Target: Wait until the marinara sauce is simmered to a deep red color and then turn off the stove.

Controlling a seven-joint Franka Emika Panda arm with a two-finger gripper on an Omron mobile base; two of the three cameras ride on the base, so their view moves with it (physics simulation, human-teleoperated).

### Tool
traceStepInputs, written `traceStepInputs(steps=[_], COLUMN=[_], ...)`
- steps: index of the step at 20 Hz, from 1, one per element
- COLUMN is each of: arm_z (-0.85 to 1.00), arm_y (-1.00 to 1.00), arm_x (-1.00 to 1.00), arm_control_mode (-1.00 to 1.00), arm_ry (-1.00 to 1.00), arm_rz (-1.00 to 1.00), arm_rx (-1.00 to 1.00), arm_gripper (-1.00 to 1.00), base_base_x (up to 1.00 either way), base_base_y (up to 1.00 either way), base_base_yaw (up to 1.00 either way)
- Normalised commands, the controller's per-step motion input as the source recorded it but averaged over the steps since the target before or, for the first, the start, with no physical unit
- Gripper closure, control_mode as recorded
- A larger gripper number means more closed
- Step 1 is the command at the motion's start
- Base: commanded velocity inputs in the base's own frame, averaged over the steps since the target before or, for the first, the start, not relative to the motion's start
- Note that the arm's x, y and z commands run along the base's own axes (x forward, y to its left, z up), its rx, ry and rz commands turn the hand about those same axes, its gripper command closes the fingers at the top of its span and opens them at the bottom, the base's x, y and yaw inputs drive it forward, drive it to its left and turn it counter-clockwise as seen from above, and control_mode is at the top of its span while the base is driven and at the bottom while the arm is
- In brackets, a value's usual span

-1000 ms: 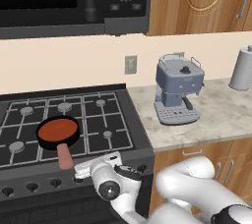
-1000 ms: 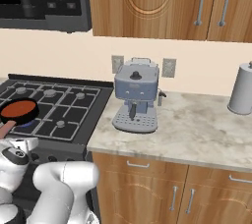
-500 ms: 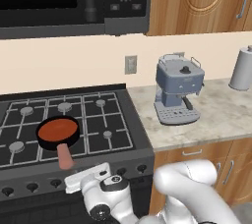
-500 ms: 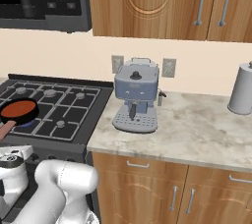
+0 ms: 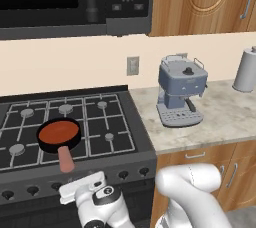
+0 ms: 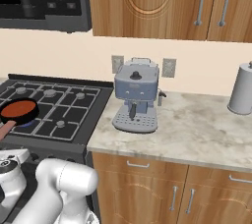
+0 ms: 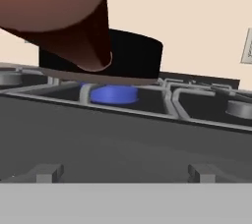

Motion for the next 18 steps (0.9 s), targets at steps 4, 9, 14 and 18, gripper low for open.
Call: traceStepInputs(steps=[4,9,14,18], arm_z=[-0.11,-0.11,-0.23,-0.27], arm_y=[0.09,0.15,0.07,0.0], arm_x=[0.0,0.0,0.0,0.0], arm_control_mode=[-1.0,-1.0,-1.0,-1.0], arm_ry=[-0.04,-0.01,-0.01,0.0], arm_rz=[0.0,0.0,0.0,0.0], arm_rx=[0.0,0.0,0.0,0.0], arm_gripper=[-1.0,-1.0,-1.0,-1.0], base_base_x=[0.0,0.0,0.0,0.0], base_base_y=[0.0,0.0,0.0,0.0], base_base_yaw=[0.0,0.0,0.0,0.0])
